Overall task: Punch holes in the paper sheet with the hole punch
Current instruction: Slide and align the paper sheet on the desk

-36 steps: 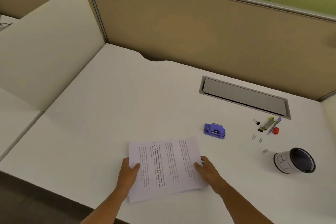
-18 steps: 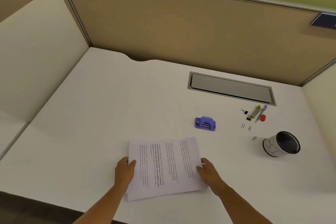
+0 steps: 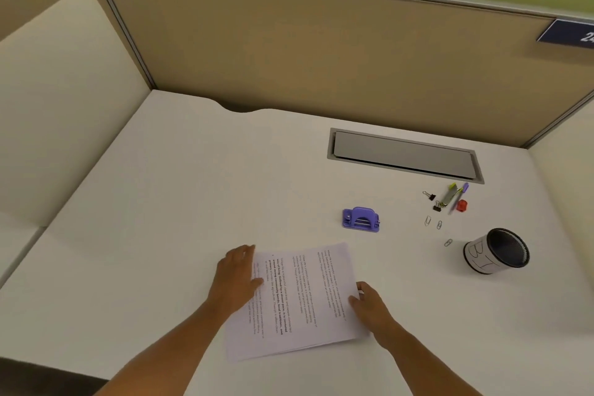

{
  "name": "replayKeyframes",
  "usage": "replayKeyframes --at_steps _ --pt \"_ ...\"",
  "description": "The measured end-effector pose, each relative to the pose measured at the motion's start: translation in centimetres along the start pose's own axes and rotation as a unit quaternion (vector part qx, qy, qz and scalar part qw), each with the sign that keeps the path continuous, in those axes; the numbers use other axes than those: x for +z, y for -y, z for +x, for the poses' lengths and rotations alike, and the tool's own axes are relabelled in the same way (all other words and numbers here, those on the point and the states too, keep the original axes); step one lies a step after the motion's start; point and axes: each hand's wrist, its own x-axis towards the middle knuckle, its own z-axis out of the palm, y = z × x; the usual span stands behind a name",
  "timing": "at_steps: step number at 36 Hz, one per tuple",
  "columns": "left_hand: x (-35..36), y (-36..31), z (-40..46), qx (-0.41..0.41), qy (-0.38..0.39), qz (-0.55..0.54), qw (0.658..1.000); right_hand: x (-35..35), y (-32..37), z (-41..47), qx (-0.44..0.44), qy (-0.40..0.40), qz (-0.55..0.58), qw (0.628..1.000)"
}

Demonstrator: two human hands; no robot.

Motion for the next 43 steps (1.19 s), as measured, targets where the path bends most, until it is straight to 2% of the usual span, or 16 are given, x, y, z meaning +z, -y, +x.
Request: replayKeyframes --at_steps 5,9,17,24,29,34,37,39,43 --pt "0.0 -0.9 2.9 0.077 0.088 0.080 0.990 0.2 -0.2 0.1 0.004 -0.007 0.012 1.000" --pt "0.4 -1.5 3.7 0.087 0.068 0.114 0.987 0.4 -0.2 0.1 0.011 -0.015 0.021 1.000" --pt "0.9 -1.5 3.7 0.062 0.065 0.090 0.992 0.5 -0.2 -0.1 0.011 -0.019 0.023 0.999" --pt "0.9 -1.4 3.0 0.082 0.064 0.104 0.989 0.4 -0.1 -0.1 0.015 -0.016 0.015 1.000" --pt "1.5 -1.2 1.9 0.140 0.087 0.165 0.972 0.4 0.2 -0.4 0.018 -0.016 0.031 0.999" --pt "3.3 -2.1 0.1 0.251 0.112 0.177 0.945 0.3 0.4 -0.6 0.016 -0.015 0.037 0.999" --pt "4.9 -3.0 -2.0 0.319 0.132 0.207 0.916 0.3 0.5 -0.6 0.022 -0.015 0.034 0.999" --pt "5.8 -3.0 -3.2 0.332 0.140 0.222 0.906 0.3 0.6 -0.6 0.026 -0.012 0.035 0.999" --pt "6.7 -2.8 -4.0 0.330 0.126 0.215 0.911 0.2 0.9 -0.7 0.035 -0.007 0.036 0.999"
